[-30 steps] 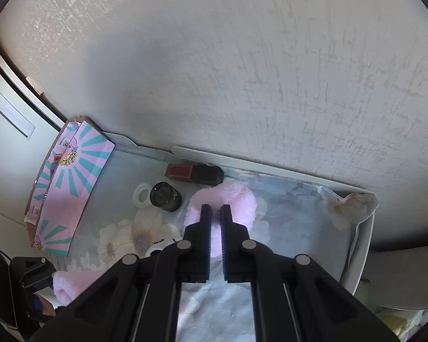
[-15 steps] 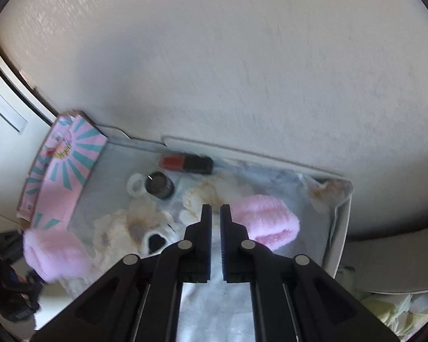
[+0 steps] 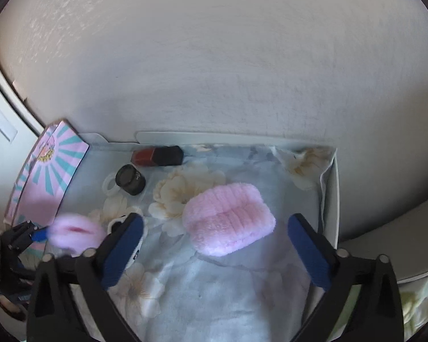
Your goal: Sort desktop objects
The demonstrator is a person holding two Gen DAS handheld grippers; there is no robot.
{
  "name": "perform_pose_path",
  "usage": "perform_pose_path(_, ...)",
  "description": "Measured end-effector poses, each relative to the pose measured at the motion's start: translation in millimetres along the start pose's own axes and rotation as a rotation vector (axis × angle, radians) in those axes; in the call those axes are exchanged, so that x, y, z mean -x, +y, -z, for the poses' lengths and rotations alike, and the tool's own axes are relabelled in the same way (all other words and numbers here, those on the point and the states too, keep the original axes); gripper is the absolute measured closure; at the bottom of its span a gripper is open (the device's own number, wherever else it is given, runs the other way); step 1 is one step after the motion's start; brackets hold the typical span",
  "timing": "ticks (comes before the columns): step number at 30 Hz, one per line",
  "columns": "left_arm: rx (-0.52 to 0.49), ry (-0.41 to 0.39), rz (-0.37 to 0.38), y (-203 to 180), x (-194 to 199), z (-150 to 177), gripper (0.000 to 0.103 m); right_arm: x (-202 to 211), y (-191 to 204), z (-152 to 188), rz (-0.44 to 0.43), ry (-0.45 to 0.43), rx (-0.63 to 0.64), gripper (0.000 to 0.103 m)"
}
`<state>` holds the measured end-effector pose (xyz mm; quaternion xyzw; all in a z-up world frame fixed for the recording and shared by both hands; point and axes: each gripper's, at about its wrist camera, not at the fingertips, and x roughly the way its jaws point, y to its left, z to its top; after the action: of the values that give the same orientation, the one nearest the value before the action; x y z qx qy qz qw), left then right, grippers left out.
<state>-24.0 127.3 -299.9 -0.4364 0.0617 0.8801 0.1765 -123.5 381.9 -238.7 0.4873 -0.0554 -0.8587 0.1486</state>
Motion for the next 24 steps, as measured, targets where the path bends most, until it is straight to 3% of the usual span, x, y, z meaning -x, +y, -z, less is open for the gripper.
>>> perform_pose_path(8, -0.042, 0.038, -0.020, -4.0, -32.0, -4.0, 0.003, -28.0, 17.5, 1.0, 0.072, 0.036, 0.127, 0.000)
perform_pose_path(12, -0.011, 0.020, 0.019, 1.7, -34.3, -4.7, 0.007, -41.8, 16.4, -0.8, 0.063, 0.065, 0.121, 0.000)
perform_pose_path(13, 0.001, 0.019, 0.031, 3.8, -34.9, -5.1, 0.016, -42.4, 14.9, -1.0, 0.059, 0.059, 0.112, 0.000)
perform_pose_path(16, 0.016, 0.057, 0.050, 7.8, -43.1, -5.2, 0.059, -44.4, 8.3, -2.6, 0.046, 0.054, 0.080, 0.001)
perform_pose_path(17, 0.022, 0.070, 0.067, 9.1, -46.4, -4.4, 0.065, -44.9, 6.6, -2.9, 0.044, 0.053, 0.077, 0.001)
perform_pose_path(18, 0.026, 0.067, 0.073, 9.6, -46.3, -3.4, 0.065, -46.0, 5.5, -3.2, 0.052, 0.059, 0.078, 0.004)
perform_pose_path(20, 0.022, 0.062, 0.071, 9.3, -45.2, -3.0, 0.076, -50.0, 4.5, -3.3, 0.090, 0.081, 0.091, 0.023)
perform_pose_path(21, 0.024, 0.066, 0.079, 9.7, -44.6, -3.1, 0.076, -53.3, 3.8, -2.6, 0.119, 0.101, 0.106, 0.042)
perform_pose_path(23, 0.035, 0.070, 0.084, 11.2, -41.8, -3.2, 0.078, -48.8, 1.1, -2.9, 0.099, 0.083, 0.097, 0.049)
perform_pose_path(24, 0.040, 0.074, 0.090, 12.1, -39.0, -3.8, 0.078, -45.7, -0.5, -3.6, 0.090, 0.075, 0.086, 0.057)
